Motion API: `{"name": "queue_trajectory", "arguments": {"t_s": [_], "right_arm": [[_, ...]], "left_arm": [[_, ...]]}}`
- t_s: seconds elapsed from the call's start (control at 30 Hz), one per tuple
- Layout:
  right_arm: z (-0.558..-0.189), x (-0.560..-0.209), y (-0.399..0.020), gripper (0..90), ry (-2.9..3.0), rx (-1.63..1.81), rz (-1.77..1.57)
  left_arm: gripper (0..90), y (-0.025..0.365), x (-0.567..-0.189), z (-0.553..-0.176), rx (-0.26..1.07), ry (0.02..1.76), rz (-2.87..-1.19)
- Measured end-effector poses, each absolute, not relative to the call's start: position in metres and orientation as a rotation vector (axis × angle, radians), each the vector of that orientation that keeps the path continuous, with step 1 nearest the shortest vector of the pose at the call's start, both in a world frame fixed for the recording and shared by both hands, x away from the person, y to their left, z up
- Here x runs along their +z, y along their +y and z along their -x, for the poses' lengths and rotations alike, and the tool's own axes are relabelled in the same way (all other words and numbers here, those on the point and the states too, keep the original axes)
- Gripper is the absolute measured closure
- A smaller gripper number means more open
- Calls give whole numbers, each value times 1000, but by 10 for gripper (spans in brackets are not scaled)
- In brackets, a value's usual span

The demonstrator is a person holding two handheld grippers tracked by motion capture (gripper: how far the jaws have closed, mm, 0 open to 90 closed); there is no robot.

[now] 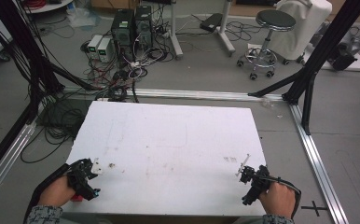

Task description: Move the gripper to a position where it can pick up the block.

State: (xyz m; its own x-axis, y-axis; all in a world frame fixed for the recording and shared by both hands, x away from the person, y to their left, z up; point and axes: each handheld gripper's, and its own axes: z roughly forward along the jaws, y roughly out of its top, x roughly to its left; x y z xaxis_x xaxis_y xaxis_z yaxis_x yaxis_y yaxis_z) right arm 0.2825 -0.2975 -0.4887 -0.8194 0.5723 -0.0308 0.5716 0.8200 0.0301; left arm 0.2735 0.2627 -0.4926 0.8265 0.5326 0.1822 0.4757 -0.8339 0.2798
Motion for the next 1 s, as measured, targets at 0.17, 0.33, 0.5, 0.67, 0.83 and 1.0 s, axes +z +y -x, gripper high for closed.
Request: {"name": "queue_trajectory", "arguments": {"t_s": [0.17,0.33,0.5,0.67,0.83,1.0], "right_arm": [[-282,-488,-298,43,2962,25,-920],[-281,-488,-300,43,2961,32,-920],[-281,-487,-300,43,2957,36,-930],[-281,-488,-300,43,2956,42,-928],[-281,-488,-301,43,2961,47,-929],[-281,-487,-301,43,2957,58,-931]], "left_arm": [[155,264,-492,-274,371,791,-2782],[155,264,-490,-274,381,785,-2779],[155,265,-490,-274,376,780,-2778],[155,264,-491,-273,359,736,-2793],[156,264,-487,-274,342,691,-2814],[155,265,-488,-274,315,646,-2838]]}}
